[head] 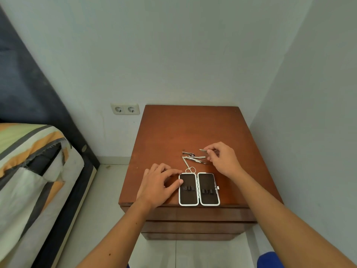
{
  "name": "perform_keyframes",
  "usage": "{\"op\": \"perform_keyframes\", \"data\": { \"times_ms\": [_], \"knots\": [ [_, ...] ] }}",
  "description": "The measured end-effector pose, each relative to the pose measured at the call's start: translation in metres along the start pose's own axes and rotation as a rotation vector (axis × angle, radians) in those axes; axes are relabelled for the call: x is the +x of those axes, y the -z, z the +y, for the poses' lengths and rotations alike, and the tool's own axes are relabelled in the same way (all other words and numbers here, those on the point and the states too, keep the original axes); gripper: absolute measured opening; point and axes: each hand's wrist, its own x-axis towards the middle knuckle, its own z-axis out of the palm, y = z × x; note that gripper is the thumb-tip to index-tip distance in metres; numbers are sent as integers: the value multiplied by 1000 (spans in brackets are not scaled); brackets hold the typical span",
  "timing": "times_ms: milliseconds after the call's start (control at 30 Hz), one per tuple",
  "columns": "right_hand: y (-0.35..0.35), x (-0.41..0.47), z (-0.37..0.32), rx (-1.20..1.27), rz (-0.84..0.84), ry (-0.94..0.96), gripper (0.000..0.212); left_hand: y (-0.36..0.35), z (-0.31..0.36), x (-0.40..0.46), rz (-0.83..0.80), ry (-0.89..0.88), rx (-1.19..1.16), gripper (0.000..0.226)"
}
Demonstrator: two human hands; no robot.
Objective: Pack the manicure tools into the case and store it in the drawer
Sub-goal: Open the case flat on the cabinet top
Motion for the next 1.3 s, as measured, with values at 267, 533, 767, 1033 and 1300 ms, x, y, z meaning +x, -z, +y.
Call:
{"op": "perform_keyframes", "data": {
  "times_ms": [267, 533, 767, 1033, 1300],
  "knots": [
    [10, -44, -5, 763, -145, -308, 18, 0, -1, 1, 27, 19, -54, 41],
    [11, -57, 0, 545, -239, -222, 18, 0, -1, 3, 34, 30, -85, 38],
    [8, -56, -3, 178, -306, -117, 12, 1, 0, 3, 32, 38, -83, 37],
    [-1, -73, -2, 79, -243, 37, 23, 3, 1, 3, 21, 44, -77, 36],
    [3, -96, 6, -15, -315, 189, 46, 5, 3, 2, 5, 48, -76, 36]
  ]
}}
